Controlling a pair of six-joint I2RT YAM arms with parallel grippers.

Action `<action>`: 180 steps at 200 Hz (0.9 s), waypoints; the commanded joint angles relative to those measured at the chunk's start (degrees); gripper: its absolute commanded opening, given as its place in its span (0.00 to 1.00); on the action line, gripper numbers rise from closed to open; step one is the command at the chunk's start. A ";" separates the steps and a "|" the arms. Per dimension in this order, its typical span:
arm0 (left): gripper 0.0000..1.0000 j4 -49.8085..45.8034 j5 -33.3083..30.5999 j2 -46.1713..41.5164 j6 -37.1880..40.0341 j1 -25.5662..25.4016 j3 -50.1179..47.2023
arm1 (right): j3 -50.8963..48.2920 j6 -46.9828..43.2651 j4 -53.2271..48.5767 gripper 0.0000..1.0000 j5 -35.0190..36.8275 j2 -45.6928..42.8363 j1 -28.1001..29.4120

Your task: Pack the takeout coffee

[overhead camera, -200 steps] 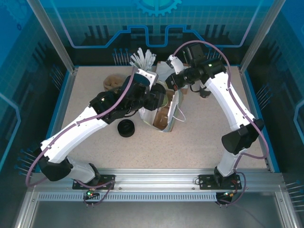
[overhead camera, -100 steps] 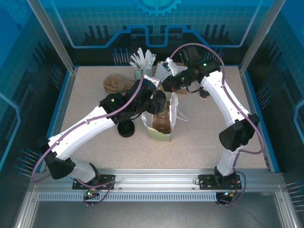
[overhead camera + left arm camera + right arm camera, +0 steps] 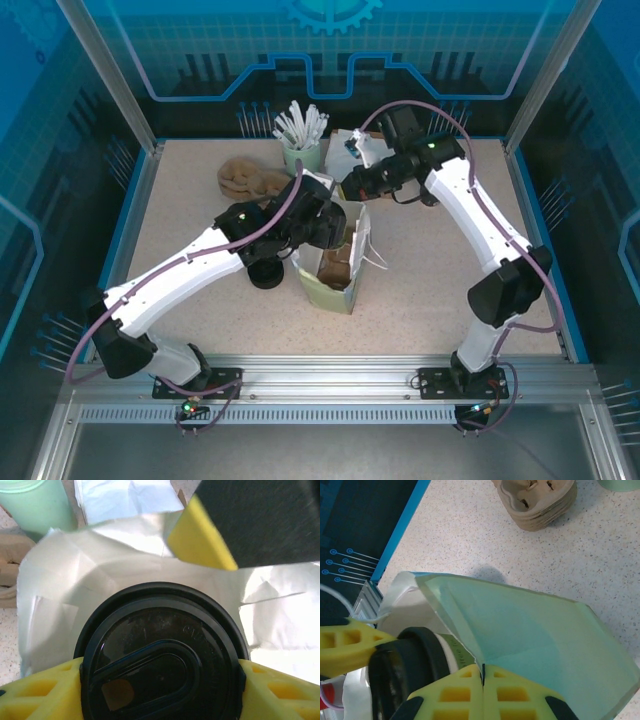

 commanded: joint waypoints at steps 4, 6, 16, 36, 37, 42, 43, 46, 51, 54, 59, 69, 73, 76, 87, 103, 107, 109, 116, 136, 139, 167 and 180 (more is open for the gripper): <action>0.56 1.21 -2.04 -1.73 -1.74 -2.46 -1.50 | -1.95 3.60 2.23 0.00 1.49 -4.14 1.26; 0.56 1.28 -2.12 -1.73 -1.87 -2.61 -1.60 | -2.18 3.83 2.37 0.00 1.66 -4.30 1.26; 0.56 1.67 -2.50 -1.67 -2.33 -3.25 -2.11 | -3.01 4.77 3.08 0.00 2.13 -5.26 1.33; 0.56 2.74 -3.43 -1.81 -3.36 -3.99 -3.23 | -4.39 6.02 4.58 0.00 2.43 -7.00 1.44; 0.56 2.78 -3.49 -1.81 -3.41 -4.00 -3.28 | -4.48 6.09 4.71 0.00 2.42 -7.05 1.44; 0.56 3.17 -3.86 -1.90 -3.46 -4.26 -3.57 | -4.88 6.22 5.04 0.00 2.37 -7.39 1.44; 0.56 3.26 -3.97 -1.90 -3.46 -4.31 -3.63 | -4.95 6.23 5.12 0.00 2.35 -7.47 1.49; 0.56 3.44 -4.21 -1.94 -3.46 -4.46 -3.72 | -5.20 6.32 5.35 0.00 2.25 -7.65 1.45; 0.56 3.76 -4.53 -1.90 -3.51 -4.65 -3.81 | -5.56 6.40 5.60 0.00 2.04 -7.92 1.44; 0.56 3.99 -4.62 -1.82 -3.39 -4.77 -3.81 | -5.80 6.42 5.76 0.00 1.92 -8.05 1.44; 0.56 4.25 -4.88 -1.81 -3.37 -4.96 -3.93 | -6.01 6.50 5.98 0.00 1.80 -8.21 1.44; 0.56 4.56 -5.43 -1.66 -3.62 -5.22 -4.07 | -6.07 6.55 6.16 0.00 1.63 -8.42 1.44; 0.56 4.73 -5.63 -1.64 -3.83 -5.28 -4.18 | -6.15 6.67 6.37 0.00 1.53 -8.42 1.44; 0.56 4.86 -5.79 -1.64 -3.96 -5.27 -4.31 | -6.23 6.68 6.53 0.00 1.13 -8.50 1.44; 0.56 5.47 -6.65 -1.72 -4.53 -5.40 -4.88 | -6.08 6.68 6.87 0.00 0.38 -8.42 1.44; 0.56 6.45 -8.81 -1.98 -4.78 -5.63 -6.05 | -6.41 6.37 7.14 0.00 -0.17 -8.47 1.44; 0.56 6.74 -9.23 -2.11 -4.78 -5.68 -6.39 | -6.53 6.31 7.13 0.00 -0.22 -8.51 1.44; 0.56 6.97 -9.36 -2.15 -4.82 -5.68 -6.64 | -6.60 6.33 7.18 0.00 -0.22 -8.59 1.44; 0.56 7.78 -9.88 -2.40 -4.80 -5.68 -7.44 | -6.96 6.33 7.71 0.00 -0.58 -8.82 1.44; 0.56 10.69 -10.70 -2.87 -4.78 -5.85 -9.80 | -7.80 6.33 8.45 0.00 -1.45 -9.34 1.44; 0.55 11.00 -10.93 -2.87 -4.88 -5.88 -10.10 | -7.87 6.33 8.51 0.00 -1.43 -9.38 1.43; 0.55 13.59 -12.57 -2.43 -5.05 -5.85 -11.97 | -9.39 6.33 9.39 0.00 -1.89 -10.14 1.44; 0.55 15.18 -12.91 -2.34 -4.88 -5.94 -12.95 | -10.38 6.56 10.33 0.00 -2.49 -10.52 1.44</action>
